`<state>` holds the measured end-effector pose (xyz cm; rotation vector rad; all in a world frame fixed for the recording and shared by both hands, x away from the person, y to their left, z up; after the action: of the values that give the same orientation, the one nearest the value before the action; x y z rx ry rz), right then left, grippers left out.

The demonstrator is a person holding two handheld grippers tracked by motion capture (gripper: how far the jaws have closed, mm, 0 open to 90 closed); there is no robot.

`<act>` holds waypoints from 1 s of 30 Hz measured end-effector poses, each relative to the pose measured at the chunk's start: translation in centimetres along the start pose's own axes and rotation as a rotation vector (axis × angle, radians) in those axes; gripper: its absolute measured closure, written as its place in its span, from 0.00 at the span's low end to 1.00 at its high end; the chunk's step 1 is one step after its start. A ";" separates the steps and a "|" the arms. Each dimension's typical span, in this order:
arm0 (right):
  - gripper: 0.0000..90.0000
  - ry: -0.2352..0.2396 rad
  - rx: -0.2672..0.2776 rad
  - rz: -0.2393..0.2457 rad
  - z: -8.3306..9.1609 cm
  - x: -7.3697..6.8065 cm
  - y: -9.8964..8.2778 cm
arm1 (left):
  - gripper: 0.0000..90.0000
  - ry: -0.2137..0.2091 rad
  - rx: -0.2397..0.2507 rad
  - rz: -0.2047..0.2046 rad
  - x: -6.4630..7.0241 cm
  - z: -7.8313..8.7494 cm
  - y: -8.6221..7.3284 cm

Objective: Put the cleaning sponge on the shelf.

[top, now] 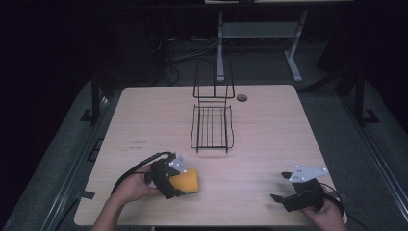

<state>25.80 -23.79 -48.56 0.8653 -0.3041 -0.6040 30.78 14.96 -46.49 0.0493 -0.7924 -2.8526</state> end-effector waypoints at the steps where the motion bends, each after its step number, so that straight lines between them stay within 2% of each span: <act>1: 0.15 -0.001 -0.001 0.001 0.0 0.0 0.0 | 0.24 0.001 0.004 0.001 0.0 0.1 0.1; 15: 0.15 0.010 -0.009 0.009 -0.2 -0.1 -0.1 | 0.24 0.020 0.023 -0.022 -0.6 1.4 2.2; 22: 0.15 0.019 -0.011 -0.008 -0.3 -0.1 -0.1 | 0.24 0.020 0.033 -0.019 -1.0 1.5 2.9; 29: 0.15 0.029 -0.039 0.018 -0.6 -0.3 -0.1 | 0.24 0.024 0.037 -0.031 -1.3 1.6 3.8; 30: 0.15 0.031 -0.038 0.009 -0.7 -0.4 0.0 | 0.24 0.021 0.042 -0.028 -1.3 1.7 3.9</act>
<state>25.81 -23.17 -49.02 0.8353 -0.2676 -0.5864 32.52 12.81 -43.07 0.0974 -0.8545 -2.8564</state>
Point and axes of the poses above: each handheld gripper's, and its own axes: z roughly backward along the jaws, y roughly out of its top, x roughly to its right, the point moved 4 cm from there along -z, roughly forward along the jaws, and after that the axes turned 7 degrees about x, right-handed, at the moved point
